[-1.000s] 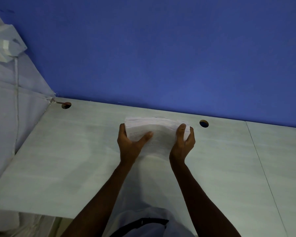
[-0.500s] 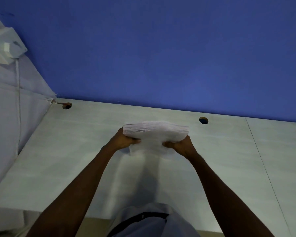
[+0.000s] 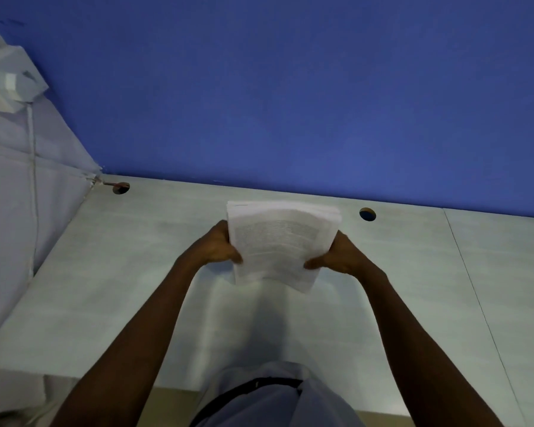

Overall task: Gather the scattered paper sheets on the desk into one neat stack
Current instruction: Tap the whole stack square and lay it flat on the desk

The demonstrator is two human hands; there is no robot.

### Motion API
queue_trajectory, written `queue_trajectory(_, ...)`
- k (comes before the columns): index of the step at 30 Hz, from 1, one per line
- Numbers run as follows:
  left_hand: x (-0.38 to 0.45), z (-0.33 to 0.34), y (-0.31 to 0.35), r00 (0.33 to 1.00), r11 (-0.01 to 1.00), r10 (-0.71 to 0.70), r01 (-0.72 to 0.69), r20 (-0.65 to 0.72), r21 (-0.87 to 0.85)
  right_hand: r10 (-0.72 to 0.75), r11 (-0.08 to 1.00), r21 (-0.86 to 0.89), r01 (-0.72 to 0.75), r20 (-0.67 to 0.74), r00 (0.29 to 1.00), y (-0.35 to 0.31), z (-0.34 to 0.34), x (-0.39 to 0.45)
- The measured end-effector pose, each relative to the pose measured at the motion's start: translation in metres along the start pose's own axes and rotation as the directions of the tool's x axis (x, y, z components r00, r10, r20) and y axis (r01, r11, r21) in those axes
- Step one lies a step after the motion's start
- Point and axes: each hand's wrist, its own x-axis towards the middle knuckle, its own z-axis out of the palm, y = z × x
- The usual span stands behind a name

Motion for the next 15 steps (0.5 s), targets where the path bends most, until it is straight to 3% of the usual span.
queue_trajectory(6,-0.007,0.017,-0.014,0.995,0.985,-0.092,0.096,0.033,-0.14,-0.015,0.998,0.065,0.017,-0.032,0.999,0.011,0.01,-0.006)
queue_trajectory(15,0.003,-0.008,0.005,0.997,0.995,-0.053,0.058,0.057,-0.087,-0.042,0.999,0.015,0.042,-0.005,0.999,-0.005,-0.014,0.001)
